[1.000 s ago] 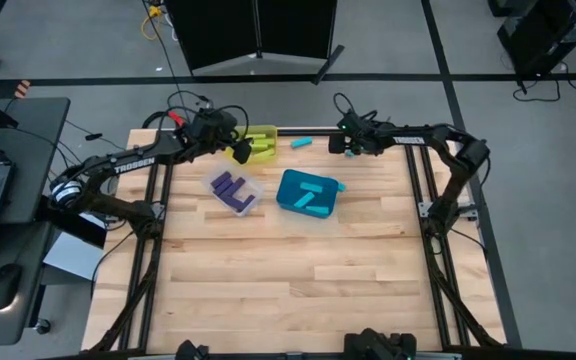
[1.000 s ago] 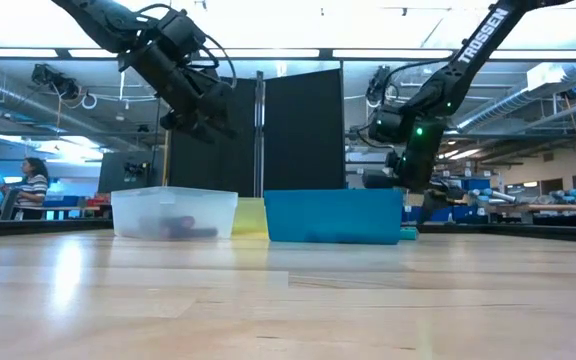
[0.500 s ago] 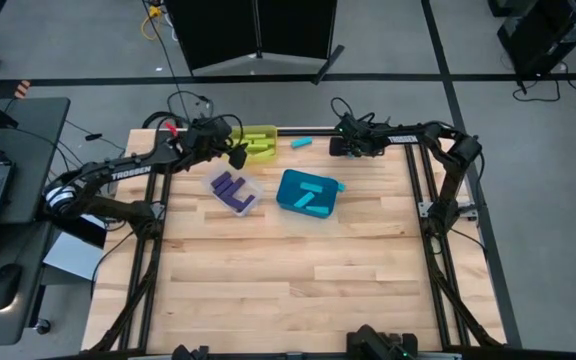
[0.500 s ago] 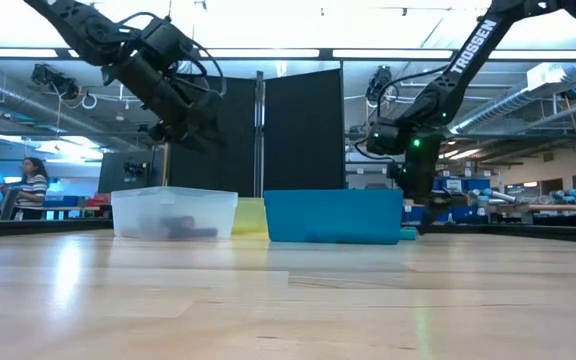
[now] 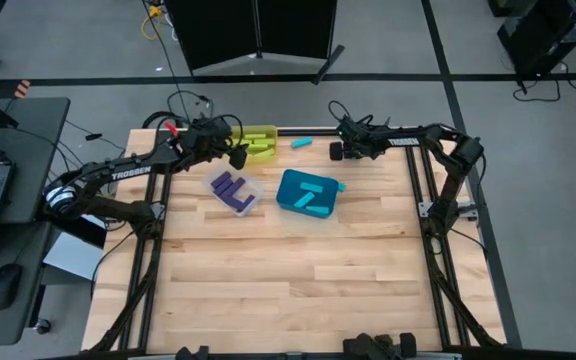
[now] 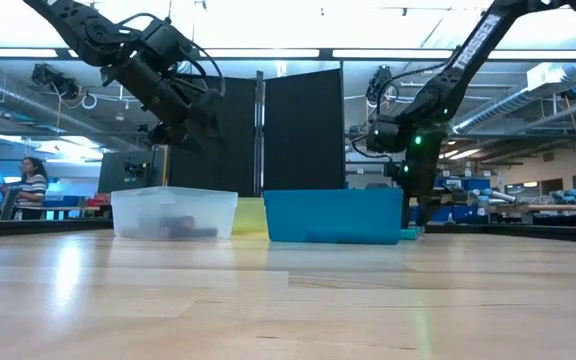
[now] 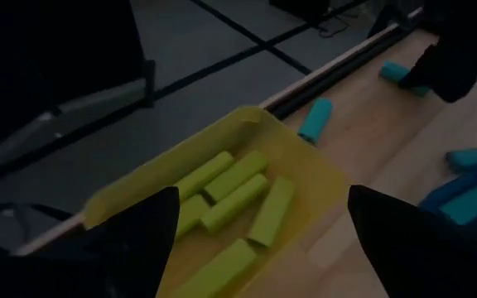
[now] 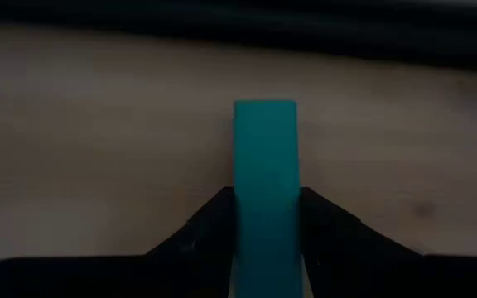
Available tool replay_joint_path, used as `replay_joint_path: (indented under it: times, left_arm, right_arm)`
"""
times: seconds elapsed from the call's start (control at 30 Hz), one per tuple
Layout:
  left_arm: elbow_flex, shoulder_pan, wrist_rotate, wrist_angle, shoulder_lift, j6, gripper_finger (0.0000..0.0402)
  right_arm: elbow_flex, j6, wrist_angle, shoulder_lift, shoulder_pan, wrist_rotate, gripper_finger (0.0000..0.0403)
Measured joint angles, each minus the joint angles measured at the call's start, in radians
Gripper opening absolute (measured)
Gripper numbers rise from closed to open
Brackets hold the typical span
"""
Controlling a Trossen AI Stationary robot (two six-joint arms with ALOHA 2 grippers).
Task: Sort blocks
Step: Put the blue block into the blue bin
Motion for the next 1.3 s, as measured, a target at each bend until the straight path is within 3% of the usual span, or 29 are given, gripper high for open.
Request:
replay_joint_path:
  times: [0.27,0.5,0.63,0.83,1.1,1.3]
  left_arm:
    - [0.001,-0.003,0.06,0.029,0.0,-0.086,0.0357]
    - [0.001,-0.014,0.115,0.115,0.0,-0.135,0.0357]
    - [0.001,-0.016,0.115,0.152,0.0,-0.162,0.0357]
    - [0.001,-0.021,0.115,0.164,0.0,-0.208,0.0357]
    - [0.001,-0.075,0.115,0.16,0.0,-0.235,0.0357]
    - [0.001,-0.109,0.107,0.16,0.0,-0.235,0.0357]
  right_arm:
    - [-0.001,-0.14,0.01,-0.224,0.095,0.036,0.0117]
    - [0.001,-0.333,0.13,-0.411,0.27,-0.191,0.0117]
    - [0.001,-0.392,0.179,-0.411,0.414,-0.262,0.0117]
    - [0.001,-0.414,0.208,-0.339,0.543,-0.235,0.0122]
    - [0.001,-0.428,0.185,-0.267,0.549,-0.23,0.0259]
    - [0.001,-0.493,0.203,-0.323,0.54,-0.185,0.0308]
